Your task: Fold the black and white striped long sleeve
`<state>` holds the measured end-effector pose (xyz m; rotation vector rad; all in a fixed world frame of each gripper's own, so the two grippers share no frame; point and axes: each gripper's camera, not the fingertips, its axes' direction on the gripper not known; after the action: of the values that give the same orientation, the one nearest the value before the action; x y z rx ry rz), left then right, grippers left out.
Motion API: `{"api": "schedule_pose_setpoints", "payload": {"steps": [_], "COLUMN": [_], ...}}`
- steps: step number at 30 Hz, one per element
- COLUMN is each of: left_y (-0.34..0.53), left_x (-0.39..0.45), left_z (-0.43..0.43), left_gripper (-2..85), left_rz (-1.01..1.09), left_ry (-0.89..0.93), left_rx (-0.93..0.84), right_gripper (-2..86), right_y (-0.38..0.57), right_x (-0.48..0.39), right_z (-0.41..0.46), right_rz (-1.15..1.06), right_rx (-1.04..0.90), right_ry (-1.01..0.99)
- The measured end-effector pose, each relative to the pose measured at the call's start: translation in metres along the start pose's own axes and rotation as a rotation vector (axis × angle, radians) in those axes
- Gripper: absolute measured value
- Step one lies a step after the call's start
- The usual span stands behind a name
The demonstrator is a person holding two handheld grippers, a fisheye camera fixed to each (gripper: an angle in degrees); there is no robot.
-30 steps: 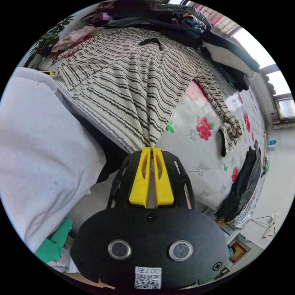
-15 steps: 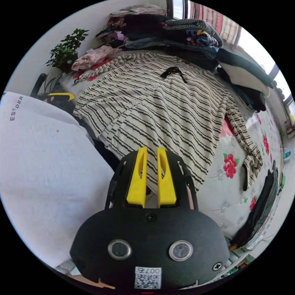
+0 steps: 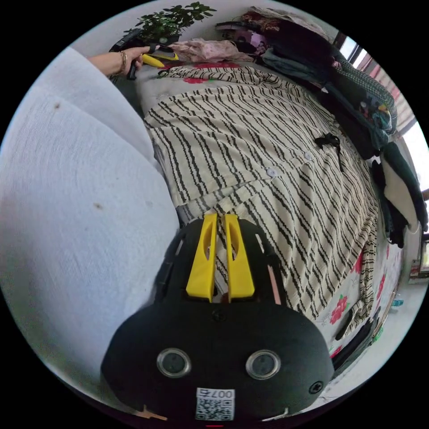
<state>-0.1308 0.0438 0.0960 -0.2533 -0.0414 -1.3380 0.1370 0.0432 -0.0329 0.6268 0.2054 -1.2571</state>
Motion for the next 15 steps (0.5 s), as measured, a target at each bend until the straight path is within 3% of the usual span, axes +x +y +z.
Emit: {"api": "schedule_pose_setpoints", "payload": {"steps": [2,5,7,8,13,15], "left_y": [-0.007,-0.013,-0.023,-0.025,-0.038,-0.051], "left_x": [0.001,0.012,0.01,0.009,0.032,0.03], "left_z": [0.02,0.029,0.015,0.004,-0.145,-0.168], "left_gripper": [12.1,1.9,-0.3,-0.4,-0.9,-0.9], "left_rz": [-0.003,0.071,0.08,0.076,0.195,0.198], "left_ry": [-0.099,-0.292,-0.186,-0.142,0.074,0.152], "left_rx": [-0.07,-0.09,-0.071,-0.03,0.532,0.595], "right_gripper": [0.8,0.2,-0.1,-0.1,-0.2,-0.2], "right_y": [0.003,0.005,0.011,0.013,0.038,0.045], "right_x": [0.008,0.019,0.026,0.028,0.063,0.078], "right_z": [-0.001,-0.003,-0.011,-0.015,-0.058,-0.068], "right_rz": [0.037,0.06,0.067,0.076,0.264,0.337], "right_rx": [0.006,-0.042,-0.064,-0.054,0.08,0.126], "right_ry": [-0.061,-0.124,-0.117,-0.103,-0.057,-0.082]}}
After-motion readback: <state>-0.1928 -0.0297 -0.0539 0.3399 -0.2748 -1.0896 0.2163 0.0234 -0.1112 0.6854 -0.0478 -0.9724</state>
